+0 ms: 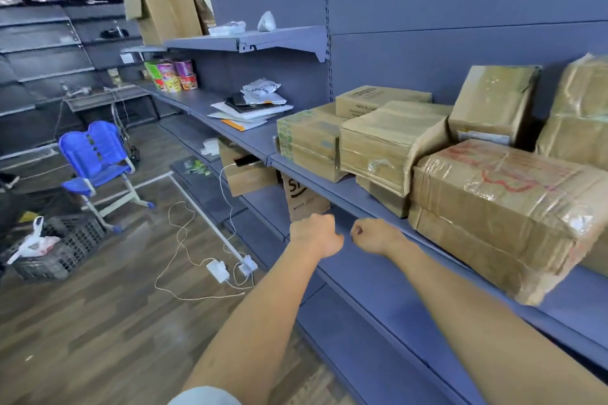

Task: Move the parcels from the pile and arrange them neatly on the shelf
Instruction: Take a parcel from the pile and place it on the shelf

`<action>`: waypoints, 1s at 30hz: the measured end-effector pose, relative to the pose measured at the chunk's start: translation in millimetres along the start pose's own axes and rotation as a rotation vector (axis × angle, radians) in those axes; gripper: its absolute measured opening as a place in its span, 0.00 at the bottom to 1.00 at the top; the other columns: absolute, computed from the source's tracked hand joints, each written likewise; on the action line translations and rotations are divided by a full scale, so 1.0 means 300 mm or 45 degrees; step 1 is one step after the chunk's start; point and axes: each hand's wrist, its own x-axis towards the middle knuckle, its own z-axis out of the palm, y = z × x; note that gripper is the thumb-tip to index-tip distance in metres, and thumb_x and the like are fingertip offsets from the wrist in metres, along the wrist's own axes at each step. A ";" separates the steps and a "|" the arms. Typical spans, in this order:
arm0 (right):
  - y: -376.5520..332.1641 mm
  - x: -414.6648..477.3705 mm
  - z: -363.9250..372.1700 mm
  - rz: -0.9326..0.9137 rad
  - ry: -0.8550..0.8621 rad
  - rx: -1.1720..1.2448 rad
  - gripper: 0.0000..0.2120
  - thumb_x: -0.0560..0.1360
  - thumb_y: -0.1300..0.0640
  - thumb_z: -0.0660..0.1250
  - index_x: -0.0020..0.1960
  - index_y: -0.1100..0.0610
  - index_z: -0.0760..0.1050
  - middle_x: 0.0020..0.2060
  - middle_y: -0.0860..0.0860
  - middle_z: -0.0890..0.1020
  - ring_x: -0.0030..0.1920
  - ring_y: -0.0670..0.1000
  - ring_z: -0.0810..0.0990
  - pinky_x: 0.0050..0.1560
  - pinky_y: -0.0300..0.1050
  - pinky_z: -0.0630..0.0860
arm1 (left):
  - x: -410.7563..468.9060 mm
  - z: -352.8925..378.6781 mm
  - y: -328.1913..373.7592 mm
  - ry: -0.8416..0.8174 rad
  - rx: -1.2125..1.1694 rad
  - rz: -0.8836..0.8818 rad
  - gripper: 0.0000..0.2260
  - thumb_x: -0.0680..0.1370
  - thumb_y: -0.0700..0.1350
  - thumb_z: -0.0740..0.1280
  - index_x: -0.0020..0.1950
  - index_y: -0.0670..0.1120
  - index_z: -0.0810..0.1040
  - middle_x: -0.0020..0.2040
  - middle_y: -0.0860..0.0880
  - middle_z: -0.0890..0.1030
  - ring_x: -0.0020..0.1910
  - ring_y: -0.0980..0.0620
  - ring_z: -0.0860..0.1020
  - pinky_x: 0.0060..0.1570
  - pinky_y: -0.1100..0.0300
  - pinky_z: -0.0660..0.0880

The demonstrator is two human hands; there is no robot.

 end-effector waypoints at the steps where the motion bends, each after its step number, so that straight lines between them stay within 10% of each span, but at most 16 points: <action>1: -0.012 0.018 0.004 0.027 0.020 0.001 0.11 0.77 0.62 0.53 0.47 0.60 0.75 0.45 0.57 0.78 0.38 0.53 0.69 0.32 0.44 0.62 | 0.025 0.001 -0.021 -0.005 -0.006 0.018 0.14 0.80 0.51 0.57 0.61 0.44 0.73 0.59 0.44 0.76 0.55 0.42 0.76 0.46 0.55 0.68; 14: -0.189 0.201 0.125 0.387 0.196 0.184 0.11 0.77 0.55 0.54 0.50 0.54 0.75 0.51 0.52 0.80 0.50 0.56 0.79 0.50 0.51 0.77 | 0.336 -0.054 -0.348 -0.027 -0.011 0.334 0.14 0.79 0.52 0.57 0.60 0.47 0.72 0.58 0.46 0.77 0.55 0.43 0.76 0.50 0.54 0.72; 22: -0.117 0.185 0.075 0.600 0.134 0.051 0.10 0.79 0.58 0.53 0.44 0.58 0.71 0.45 0.54 0.77 0.45 0.55 0.72 0.41 0.45 0.68 | 0.422 -0.057 -0.321 -0.009 -0.019 0.587 0.15 0.81 0.51 0.56 0.65 0.47 0.69 0.55 0.47 0.77 0.52 0.46 0.77 0.39 0.58 0.66; 30: -0.074 0.170 -0.034 0.431 -0.262 0.304 0.16 0.79 0.54 0.58 0.66 0.56 0.71 0.59 0.51 0.76 0.54 0.51 0.81 0.46 0.44 0.70 | 0.536 -0.196 -0.199 0.157 -0.510 0.528 0.13 0.79 0.47 0.59 0.62 0.48 0.72 0.56 0.47 0.79 0.54 0.44 0.76 0.47 0.55 0.71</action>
